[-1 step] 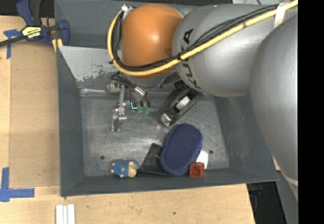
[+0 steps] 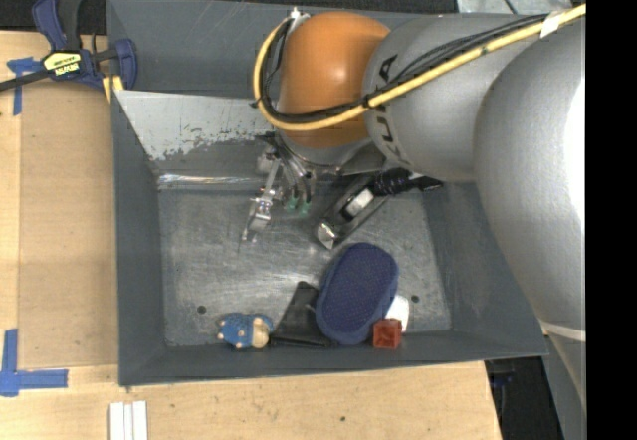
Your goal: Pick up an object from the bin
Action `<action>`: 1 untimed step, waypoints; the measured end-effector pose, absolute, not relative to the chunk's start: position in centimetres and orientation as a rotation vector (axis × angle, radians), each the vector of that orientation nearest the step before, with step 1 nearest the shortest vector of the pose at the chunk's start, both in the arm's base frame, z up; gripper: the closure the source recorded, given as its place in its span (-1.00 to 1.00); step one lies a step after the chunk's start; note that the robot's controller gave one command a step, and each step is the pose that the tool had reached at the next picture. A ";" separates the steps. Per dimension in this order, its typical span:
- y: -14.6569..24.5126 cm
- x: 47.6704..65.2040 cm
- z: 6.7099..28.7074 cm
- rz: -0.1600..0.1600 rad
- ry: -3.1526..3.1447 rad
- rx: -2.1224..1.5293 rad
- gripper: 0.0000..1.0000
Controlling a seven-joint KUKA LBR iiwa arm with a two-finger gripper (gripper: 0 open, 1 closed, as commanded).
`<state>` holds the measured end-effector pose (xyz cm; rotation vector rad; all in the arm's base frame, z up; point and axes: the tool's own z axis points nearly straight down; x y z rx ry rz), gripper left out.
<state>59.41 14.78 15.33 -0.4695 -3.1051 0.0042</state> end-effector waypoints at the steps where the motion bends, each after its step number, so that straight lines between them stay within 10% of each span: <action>1: 8.2 58.1 12.1 0.007 -3.116 -0.391 -1.00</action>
Offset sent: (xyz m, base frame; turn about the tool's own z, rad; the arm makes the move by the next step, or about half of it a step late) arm -0.0128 -0.0603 -0.0303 -0.0558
